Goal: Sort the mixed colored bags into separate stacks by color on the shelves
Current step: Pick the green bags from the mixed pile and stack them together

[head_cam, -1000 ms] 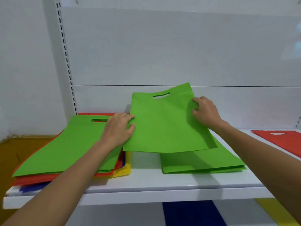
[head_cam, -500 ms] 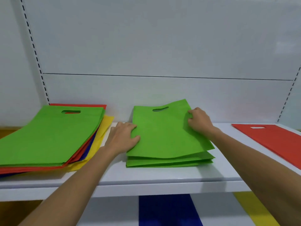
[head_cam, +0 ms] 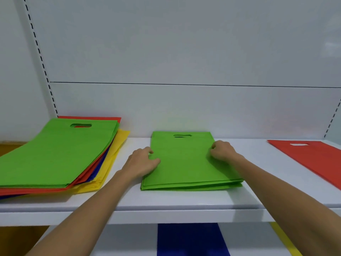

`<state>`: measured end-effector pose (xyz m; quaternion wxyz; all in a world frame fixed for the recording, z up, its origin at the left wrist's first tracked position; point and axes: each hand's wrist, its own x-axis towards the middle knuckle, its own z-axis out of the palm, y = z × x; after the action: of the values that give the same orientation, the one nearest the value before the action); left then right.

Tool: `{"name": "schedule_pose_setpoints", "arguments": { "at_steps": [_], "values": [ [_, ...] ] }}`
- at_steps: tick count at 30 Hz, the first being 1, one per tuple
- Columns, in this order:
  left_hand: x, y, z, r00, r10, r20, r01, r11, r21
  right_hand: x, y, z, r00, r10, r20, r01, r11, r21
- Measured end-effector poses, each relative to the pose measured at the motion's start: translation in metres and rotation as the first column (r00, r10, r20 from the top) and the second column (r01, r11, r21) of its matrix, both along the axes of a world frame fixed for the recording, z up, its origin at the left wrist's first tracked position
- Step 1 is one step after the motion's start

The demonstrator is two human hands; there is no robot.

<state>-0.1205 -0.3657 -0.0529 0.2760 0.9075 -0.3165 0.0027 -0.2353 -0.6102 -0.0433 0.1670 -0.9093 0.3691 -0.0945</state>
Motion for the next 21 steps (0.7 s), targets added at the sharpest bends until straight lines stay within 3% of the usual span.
{"name": "schedule_pose_setpoints", "arguments": {
  "at_steps": [8, 11, 16, 21],
  "values": [
    [0.001, 0.002, 0.001, 0.998, -0.003, 0.06, 0.002, 1.0, 0.024, -0.011, 0.002, 0.003, 0.998, -0.016, 0.064, 0.015, 1.0, 0.003],
    [0.011, 0.013, 0.015, 0.995, -0.042, 0.095, 0.042, 0.999, 0.005, -0.008, 0.01, 0.008, 0.992, -0.027, 0.121, 0.04, 0.994, -0.101],
    [0.042, 0.059, 0.054, 0.977, -0.013, 0.213, 0.041, 0.991, -0.128, 0.016, 0.047, 0.036, 0.978, 0.063, 0.199, -0.019, 0.976, -0.218],
    [0.082, 0.13, 0.074, 0.965, 0.064, 0.254, -0.032, 0.991, -0.13, 0.058, 0.105, 0.057, 0.958, 0.143, 0.248, -0.087, 0.971, -0.223]
  ]
}}
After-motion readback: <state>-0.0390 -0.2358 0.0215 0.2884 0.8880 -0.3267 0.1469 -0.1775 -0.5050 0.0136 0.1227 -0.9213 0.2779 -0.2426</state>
